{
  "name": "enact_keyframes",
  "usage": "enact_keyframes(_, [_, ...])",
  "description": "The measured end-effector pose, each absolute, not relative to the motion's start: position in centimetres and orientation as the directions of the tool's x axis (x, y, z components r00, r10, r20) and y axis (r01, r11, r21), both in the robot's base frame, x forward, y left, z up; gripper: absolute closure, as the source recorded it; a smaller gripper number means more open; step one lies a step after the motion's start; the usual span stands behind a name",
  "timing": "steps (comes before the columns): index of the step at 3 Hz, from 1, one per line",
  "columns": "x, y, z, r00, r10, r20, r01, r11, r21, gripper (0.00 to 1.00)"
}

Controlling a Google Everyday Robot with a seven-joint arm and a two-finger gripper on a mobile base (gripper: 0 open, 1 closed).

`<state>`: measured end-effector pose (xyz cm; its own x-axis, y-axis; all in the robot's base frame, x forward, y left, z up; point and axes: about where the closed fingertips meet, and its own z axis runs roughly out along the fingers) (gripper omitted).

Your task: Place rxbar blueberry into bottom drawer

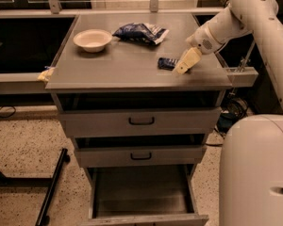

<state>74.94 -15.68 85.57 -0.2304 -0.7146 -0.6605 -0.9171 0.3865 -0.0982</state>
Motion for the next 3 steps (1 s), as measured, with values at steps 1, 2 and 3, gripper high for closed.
enact_keyframes(1, [74.9, -15.7, 84.2, -0.239, -0.730, -0.640, -0.922, 0.377, -0.085, 0.00])
enact_keyframes(2, [74.9, -15.6, 83.1, -0.245, -0.742, -0.624, -0.927, 0.368, -0.074, 0.00])
enact_keyframes(3, [75.0, -15.5, 82.2, -0.248, -0.751, -0.612, -0.930, 0.362, -0.067, 0.00])
